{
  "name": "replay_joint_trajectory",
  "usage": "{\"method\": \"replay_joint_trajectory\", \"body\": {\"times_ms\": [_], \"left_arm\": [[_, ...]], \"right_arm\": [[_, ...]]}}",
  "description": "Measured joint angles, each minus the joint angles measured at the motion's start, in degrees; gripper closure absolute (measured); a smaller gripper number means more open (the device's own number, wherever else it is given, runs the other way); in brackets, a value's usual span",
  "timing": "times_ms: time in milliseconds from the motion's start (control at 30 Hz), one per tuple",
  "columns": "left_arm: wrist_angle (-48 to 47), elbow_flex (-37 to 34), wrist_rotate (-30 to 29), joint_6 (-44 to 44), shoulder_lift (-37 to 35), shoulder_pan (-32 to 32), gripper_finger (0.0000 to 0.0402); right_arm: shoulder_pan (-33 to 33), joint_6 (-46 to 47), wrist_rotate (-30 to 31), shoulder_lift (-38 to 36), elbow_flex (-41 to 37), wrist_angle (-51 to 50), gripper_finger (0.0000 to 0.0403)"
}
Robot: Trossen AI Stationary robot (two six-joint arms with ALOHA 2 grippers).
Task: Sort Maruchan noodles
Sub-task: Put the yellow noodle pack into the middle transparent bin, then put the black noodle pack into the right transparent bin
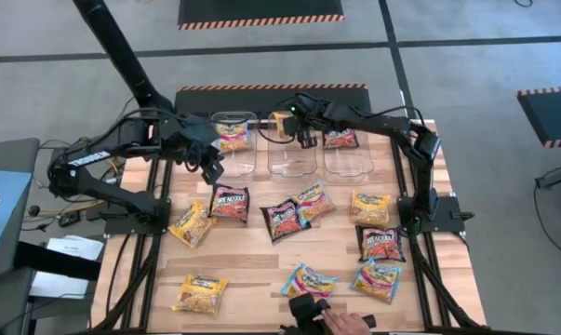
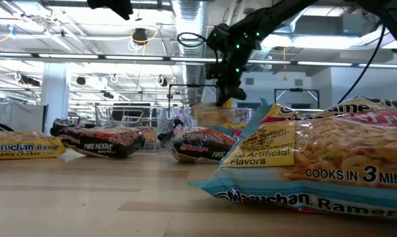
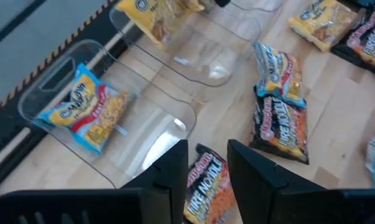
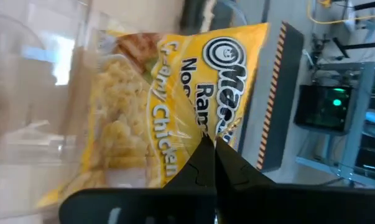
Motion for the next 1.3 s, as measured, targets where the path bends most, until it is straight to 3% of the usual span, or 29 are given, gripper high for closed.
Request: {"method": "replay_joint_trajectory", "body": {"times_ms": [633, 1300], "left_arm": [[2.88, 0.0, 0.42, 6.25, 0.0, 7.28, 0.0303], [2.4, 0.0, 0.52, 6.27, 0.0, 7.28, 0.0303]], "right_arm": [[0.26, 0.92, 1.9, 3.72, -1.69, 4.5, 0.0393], [-0.13, 1.54, 3.06, 3.65, -1.69, 4.32, 0.0304]]}}
